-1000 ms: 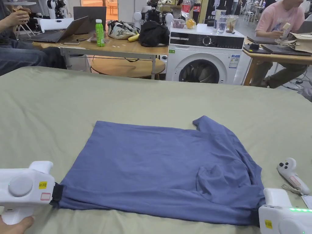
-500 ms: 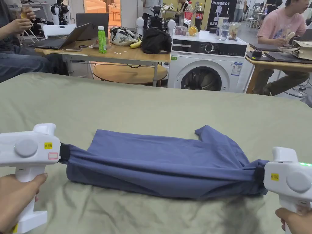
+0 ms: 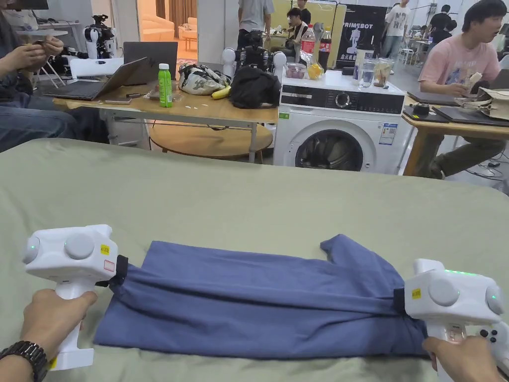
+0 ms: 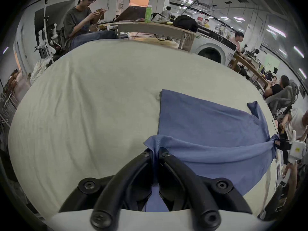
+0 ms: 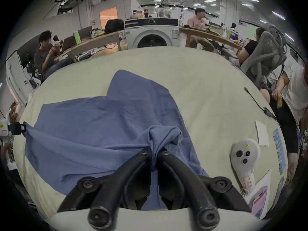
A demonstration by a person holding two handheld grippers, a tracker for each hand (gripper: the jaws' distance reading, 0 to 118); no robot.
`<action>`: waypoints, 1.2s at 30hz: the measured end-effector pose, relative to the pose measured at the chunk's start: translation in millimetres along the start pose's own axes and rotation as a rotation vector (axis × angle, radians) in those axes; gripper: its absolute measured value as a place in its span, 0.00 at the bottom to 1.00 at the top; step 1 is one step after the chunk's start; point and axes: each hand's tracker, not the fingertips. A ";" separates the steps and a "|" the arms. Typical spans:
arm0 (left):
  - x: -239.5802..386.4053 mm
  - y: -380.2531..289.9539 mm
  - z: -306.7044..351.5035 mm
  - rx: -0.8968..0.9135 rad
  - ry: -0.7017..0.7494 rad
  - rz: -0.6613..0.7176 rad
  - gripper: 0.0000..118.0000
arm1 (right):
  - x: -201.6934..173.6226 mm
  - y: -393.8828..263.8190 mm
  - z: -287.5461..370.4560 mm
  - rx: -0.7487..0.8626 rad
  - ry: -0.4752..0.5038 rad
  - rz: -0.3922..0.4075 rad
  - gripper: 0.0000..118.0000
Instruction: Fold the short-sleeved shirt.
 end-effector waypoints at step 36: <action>-1.4 -61.8 44.7 -0.006 0.001 -0.002 0.47 | -47.1 -85.7 96.1 0.423 -0.052 0.039 0.00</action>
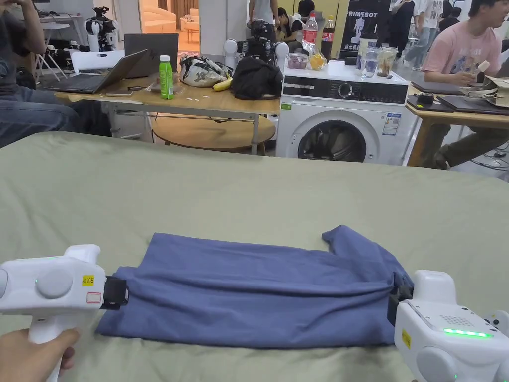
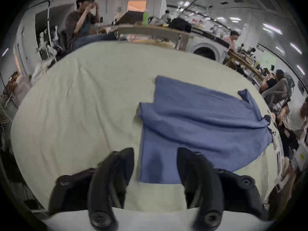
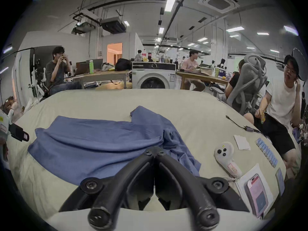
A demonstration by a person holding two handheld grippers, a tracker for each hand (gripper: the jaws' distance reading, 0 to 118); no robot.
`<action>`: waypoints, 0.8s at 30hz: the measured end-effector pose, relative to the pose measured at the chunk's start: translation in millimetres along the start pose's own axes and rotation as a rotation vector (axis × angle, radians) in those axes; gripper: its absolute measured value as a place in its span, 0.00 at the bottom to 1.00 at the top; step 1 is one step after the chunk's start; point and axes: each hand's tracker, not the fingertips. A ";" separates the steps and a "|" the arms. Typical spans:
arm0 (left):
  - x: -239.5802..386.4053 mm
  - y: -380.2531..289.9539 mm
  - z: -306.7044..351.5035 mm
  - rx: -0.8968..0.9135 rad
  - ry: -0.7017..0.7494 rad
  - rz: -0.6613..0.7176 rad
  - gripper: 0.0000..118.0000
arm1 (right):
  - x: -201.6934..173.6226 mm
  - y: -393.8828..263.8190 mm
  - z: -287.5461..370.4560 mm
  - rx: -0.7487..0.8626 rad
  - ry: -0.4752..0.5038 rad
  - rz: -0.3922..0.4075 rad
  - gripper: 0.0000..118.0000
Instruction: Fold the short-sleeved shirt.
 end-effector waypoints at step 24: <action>12.9 -25.4 -13.7 -0.101 0.026 -0.126 0.00 | 88.5 2.8 -92.1 -0.415 0.042 -0.065 0.51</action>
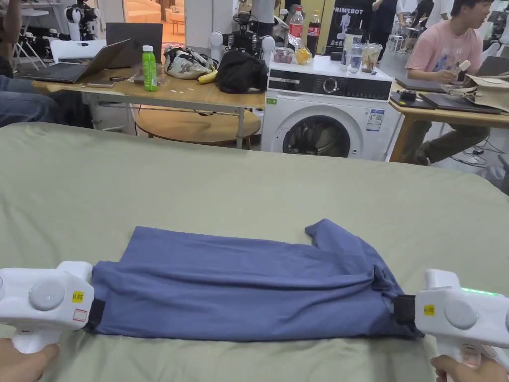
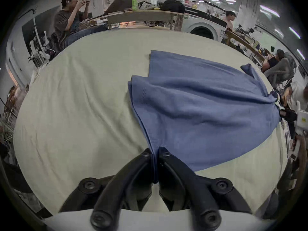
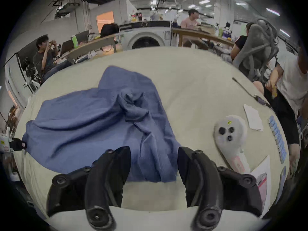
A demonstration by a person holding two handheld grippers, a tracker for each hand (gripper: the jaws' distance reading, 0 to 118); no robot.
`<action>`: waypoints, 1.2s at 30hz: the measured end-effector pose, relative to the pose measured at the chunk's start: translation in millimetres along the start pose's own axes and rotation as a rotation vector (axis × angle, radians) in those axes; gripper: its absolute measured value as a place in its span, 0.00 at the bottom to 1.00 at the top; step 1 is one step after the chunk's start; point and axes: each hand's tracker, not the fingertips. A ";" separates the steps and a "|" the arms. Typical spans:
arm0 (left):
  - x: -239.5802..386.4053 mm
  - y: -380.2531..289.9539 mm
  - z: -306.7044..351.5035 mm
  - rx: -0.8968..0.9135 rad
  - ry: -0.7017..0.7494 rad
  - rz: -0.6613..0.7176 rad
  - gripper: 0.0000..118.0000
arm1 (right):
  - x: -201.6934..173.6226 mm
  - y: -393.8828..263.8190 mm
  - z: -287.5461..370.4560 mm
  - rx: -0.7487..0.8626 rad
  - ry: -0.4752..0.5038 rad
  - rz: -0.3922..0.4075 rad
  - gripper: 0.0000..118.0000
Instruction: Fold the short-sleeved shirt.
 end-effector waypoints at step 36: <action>-20.0 -67.2 45.8 0.024 -0.090 0.043 0.00 | -14.1 -104.1 77.4 -0.151 -0.054 0.189 0.02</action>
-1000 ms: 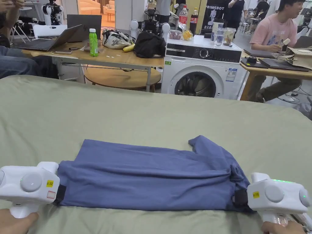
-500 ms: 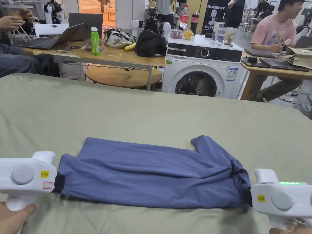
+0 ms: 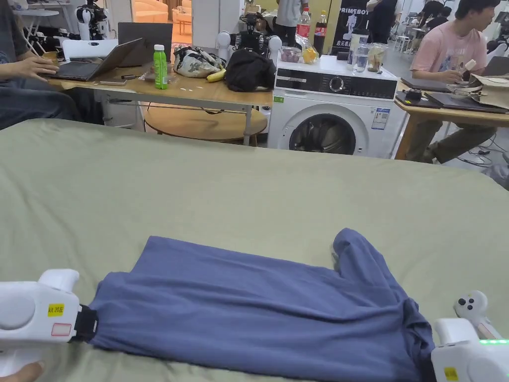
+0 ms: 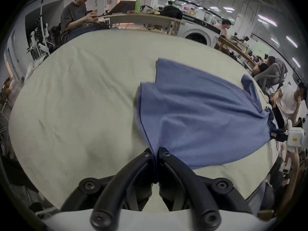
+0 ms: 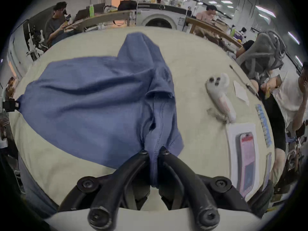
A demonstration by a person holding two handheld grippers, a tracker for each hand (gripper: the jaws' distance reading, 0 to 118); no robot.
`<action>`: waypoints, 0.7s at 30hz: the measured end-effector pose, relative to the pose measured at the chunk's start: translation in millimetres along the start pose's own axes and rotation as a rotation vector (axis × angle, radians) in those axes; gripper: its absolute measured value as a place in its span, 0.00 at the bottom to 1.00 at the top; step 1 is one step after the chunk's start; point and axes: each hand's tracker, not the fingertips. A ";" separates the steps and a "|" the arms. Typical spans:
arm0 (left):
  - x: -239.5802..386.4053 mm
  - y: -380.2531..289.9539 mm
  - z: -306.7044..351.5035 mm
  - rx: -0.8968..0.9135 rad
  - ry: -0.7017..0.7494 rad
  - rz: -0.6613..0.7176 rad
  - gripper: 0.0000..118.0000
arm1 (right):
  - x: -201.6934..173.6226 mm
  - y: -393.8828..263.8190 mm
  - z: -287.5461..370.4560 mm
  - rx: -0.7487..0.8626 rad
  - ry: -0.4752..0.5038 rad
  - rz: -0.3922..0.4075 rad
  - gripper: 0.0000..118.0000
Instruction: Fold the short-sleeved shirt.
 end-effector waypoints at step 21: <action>46.0 23.2 30.3 0.337 0.050 -0.085 0.34 | -49.1 41.8 73.8 0.497 -0.068 -0.077 0.34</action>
